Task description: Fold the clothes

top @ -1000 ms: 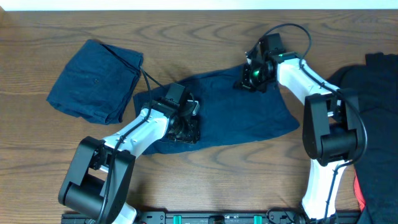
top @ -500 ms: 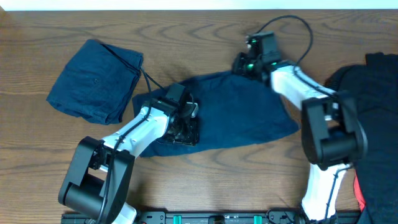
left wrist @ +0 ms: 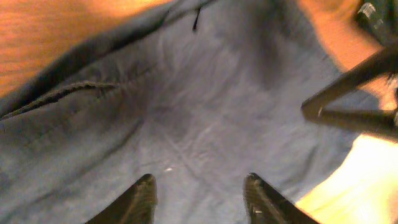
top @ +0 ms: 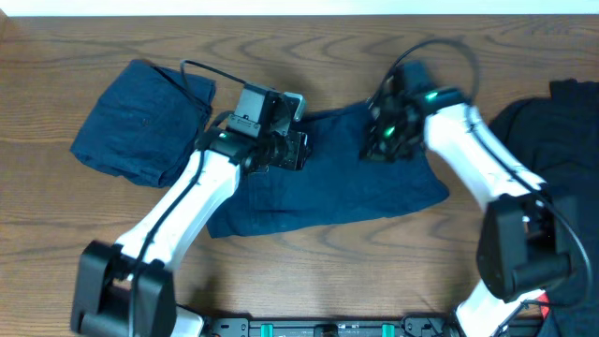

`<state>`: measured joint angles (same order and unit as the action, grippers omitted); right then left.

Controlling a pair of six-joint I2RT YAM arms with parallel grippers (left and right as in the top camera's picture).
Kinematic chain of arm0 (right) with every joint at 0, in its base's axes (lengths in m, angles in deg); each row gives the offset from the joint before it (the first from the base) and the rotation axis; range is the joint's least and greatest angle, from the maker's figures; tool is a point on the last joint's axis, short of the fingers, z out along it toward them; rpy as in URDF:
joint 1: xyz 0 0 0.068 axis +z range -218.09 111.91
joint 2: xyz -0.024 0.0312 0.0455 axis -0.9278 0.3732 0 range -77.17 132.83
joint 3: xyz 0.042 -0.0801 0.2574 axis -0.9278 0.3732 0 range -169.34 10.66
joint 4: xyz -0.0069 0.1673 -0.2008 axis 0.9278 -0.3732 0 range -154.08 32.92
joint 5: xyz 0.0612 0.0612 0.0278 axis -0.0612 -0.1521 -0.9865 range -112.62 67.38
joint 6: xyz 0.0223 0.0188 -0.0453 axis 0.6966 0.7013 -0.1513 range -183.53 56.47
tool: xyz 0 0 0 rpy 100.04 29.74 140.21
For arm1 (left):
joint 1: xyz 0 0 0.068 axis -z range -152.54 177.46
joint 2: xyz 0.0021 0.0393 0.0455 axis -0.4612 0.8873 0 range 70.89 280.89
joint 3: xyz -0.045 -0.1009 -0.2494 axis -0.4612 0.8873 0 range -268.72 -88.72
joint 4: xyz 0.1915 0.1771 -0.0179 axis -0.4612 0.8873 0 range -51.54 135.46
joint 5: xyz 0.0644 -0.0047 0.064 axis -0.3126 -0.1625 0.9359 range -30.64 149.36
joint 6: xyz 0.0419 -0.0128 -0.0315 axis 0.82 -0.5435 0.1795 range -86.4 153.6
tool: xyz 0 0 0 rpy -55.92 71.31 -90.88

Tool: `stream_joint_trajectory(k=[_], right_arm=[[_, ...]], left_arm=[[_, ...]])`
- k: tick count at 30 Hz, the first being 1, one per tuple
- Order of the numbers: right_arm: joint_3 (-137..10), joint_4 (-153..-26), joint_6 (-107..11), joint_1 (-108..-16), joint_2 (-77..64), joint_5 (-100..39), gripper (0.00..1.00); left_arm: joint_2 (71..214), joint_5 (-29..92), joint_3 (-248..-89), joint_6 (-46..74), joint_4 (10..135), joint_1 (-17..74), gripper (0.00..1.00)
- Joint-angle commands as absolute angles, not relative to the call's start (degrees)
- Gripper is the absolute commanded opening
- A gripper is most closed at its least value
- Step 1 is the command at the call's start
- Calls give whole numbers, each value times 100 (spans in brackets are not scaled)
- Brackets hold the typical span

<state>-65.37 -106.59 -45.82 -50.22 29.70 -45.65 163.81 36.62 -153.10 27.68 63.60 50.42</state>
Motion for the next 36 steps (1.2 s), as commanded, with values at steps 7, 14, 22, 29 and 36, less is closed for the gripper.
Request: stream_joint_trajectory(k=[7,14,22,29,36], right_arm=[[-5344,-10312,-4011,-4757,3551,-3883,1],[-4811,-10321,-3609,-4934,3621,-3590,1],[-4741,-10399,-3694,-5122,3597,-3664,1],[-5040,-10397,-5611,-5330,2686,-5469,1],[-5136,-9313,-5196,-5365,1656,-5721,1]], left_arm=[[17922,4370,-15273,3319,5901,4962,35],[18329,5109,-15299,3295,5397,4286,36],[17868,4991,-16158,3323,6704,3512,36],[16690,3398,-16385,3374,8078,3696,41],[16460,2497,-15915,3225,8800,3958,36]])
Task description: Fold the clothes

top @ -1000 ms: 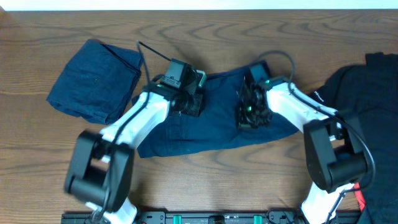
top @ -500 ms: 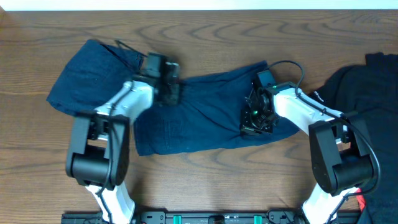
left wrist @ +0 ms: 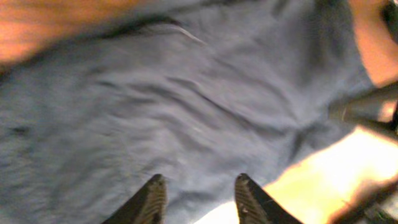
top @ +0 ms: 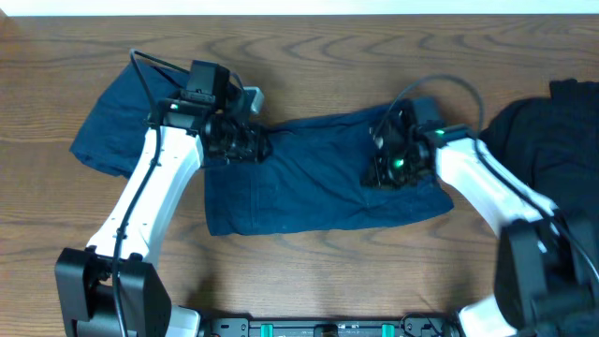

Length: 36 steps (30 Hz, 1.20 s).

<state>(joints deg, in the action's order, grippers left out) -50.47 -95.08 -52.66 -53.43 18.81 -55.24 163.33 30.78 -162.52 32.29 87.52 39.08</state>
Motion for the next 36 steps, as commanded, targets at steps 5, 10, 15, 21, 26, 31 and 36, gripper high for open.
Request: stream_joint_trajectory(k=[5,10,15,21,26,31,36], right_arm=[[-5132,-8740,-4448,-5179,2017,-5456,1],[-5132,-8375,-3898,-4681,2911,-5343,1],[-5132,-8347,-3028,-4762,3702,-4846,1],[-5132,-8734,-2564,-5818,3757,-4075,1],[-5132,-8983,-2916,-6803,3757,-4377,1],[-5138,-9092,-3618,-7577,3597,-4877,1],[-5138,-9228,-4376,-7870,2697,-5074,1]], left_arm=[[16512,2036,-14757,3048,7897,4081,34],[16512,2211,-13666,2725,6697,4168,26],[16512,3293,-13207,2510,6798,4135,24],[16510,3507,-13196,2464,7421,3786,15],[16480,3498,-13262,2386,7490,3394,15],[16318,3205,-13609,2386,7694,3233,16],[15881,2681,-14368,2449,8610,3235,30]])
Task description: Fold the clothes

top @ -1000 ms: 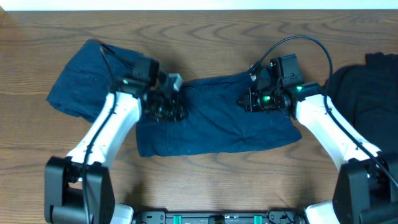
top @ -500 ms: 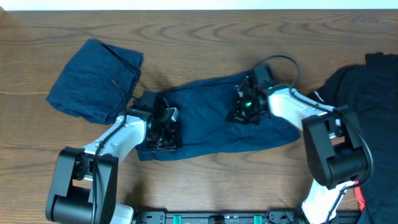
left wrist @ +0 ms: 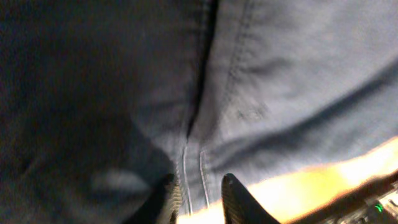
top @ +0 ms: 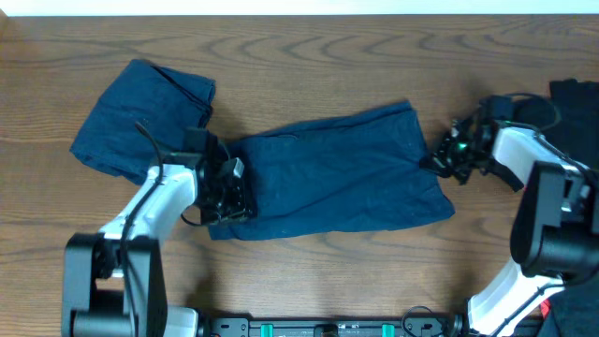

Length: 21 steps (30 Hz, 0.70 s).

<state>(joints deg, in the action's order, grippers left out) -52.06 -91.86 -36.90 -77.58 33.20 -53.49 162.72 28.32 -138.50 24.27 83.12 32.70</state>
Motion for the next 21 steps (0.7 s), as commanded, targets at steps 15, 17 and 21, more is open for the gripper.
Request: stream_joint_trajectory(k=[15,17,21], right_arm=[[-5136,-9639,-4470,-5551,1232,-3979,29],[-5136,-9650,-4311,-5247,1508,-3697,28],[-5136,-9586,-4112,-4856,2168,-3603,4]], left_arm=[[15426,3843,-14665,2349,9160,2243,95],[15699,3704,-14599,2510,9049,1980,98],[16355,3146,-14545,2906,8808,1602,98]])
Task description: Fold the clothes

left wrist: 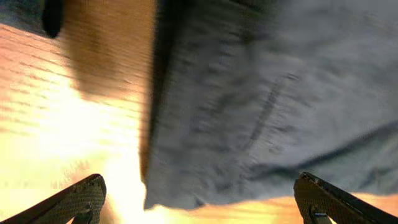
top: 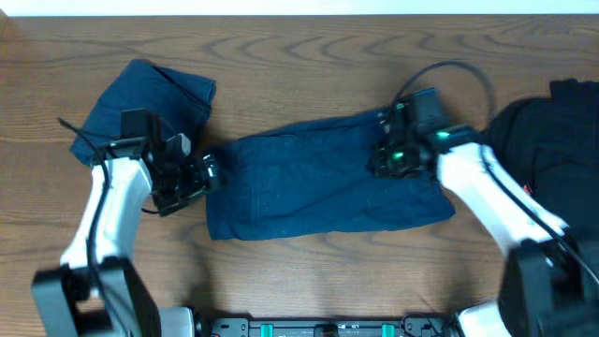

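A blue garment (top: 318, 178) lies spread flat across the middle of the table. Its left edge (left wrist: 249, 112) fills the left wrist view. My left gripper (top: 198, 178) sits just off that left edge, low over the wood. It (left wrist: 202, 199) is open wide, with the cloth's corner between the fingers but neither finger touching it. My right gripper (top: 388, 159) is over the garment's right part, near its top edge. Whether it is open or shut does not show from above.
A folded blue garment (top: 140, 112) lies at the back left, just behind my left arm. A heap of dark clothes (top: 552, 122) lies at the right edge. Bare brown table (top: 309, 281) runs along the front.
My left gripper was narrow on the garment's lower left edge; now it is wide open, a little further left off the edge. My right gripper was off the cloth to the right; now it is over the right part.
Both grippers were over the upper part of a rumpled garment. Then the left was at its upper left corner and the right near its right end, the cloth wider. Later the left was at the lower left edge and the right off to the right. Now the garment lies flat.
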`<state>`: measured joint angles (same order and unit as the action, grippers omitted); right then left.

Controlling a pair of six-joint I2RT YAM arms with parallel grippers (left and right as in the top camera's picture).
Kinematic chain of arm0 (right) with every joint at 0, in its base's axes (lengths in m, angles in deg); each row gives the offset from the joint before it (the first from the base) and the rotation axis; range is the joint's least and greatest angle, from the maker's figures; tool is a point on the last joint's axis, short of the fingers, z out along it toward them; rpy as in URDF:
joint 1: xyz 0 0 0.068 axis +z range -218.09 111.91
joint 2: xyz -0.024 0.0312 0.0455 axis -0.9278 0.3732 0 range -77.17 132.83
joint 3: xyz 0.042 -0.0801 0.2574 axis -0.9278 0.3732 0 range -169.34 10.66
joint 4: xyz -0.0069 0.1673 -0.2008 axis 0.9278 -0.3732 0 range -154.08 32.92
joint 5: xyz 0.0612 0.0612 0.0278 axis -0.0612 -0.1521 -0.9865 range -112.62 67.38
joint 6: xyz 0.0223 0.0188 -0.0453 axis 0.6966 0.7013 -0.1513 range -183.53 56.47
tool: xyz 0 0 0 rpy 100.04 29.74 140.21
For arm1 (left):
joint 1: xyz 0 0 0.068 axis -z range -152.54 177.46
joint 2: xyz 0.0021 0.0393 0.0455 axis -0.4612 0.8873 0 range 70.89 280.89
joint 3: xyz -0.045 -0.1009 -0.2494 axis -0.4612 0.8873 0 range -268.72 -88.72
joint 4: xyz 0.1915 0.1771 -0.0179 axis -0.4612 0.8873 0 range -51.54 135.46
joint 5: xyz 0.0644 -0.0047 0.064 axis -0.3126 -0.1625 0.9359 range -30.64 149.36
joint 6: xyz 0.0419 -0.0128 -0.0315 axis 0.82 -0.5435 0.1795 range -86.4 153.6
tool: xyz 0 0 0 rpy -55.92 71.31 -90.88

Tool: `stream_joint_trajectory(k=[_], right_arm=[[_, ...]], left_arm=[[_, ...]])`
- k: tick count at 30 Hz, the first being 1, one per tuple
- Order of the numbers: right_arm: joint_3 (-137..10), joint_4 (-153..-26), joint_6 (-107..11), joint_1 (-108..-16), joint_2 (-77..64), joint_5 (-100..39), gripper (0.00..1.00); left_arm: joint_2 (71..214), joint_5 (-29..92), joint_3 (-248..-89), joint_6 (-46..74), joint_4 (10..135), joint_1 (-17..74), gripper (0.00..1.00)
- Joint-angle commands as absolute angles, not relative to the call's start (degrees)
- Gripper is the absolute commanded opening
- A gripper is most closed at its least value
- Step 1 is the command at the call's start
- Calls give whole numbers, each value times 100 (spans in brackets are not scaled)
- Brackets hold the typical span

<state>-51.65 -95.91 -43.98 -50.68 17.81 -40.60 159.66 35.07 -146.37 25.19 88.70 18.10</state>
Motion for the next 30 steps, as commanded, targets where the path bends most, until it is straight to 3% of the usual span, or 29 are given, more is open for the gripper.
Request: stream_joint_trajectory(k=[1,10,19,21,27,30], right_arm=[[-5136,-9586,-3989,-4797,2347,-3496,1],[-5136,-9564,-3786,-4733,3217,-3500,1],[-5136,-9543,-3786,-4733,3212,-3485,1],[-5136,-9540,-3786,-4733,3212,-3485,1],[-5138,-9586,-3786,-4733,3212,-3489,1],[-5138,-9654,-3791,-4747,3162,-3485,1]], left_arm=[[16521,3103,-14543,2954,8763,1548,98],[17876,2226,-14538,3518,8485,1469,97],[18508,1970,-14503,3678,7925,1908,73],[18550,1970,-14503,3678,7788,2111,63],[18526,2401,-14571,3522,7904,2374,19],[18383,2661,-14776,3527,8408,2295,15]])
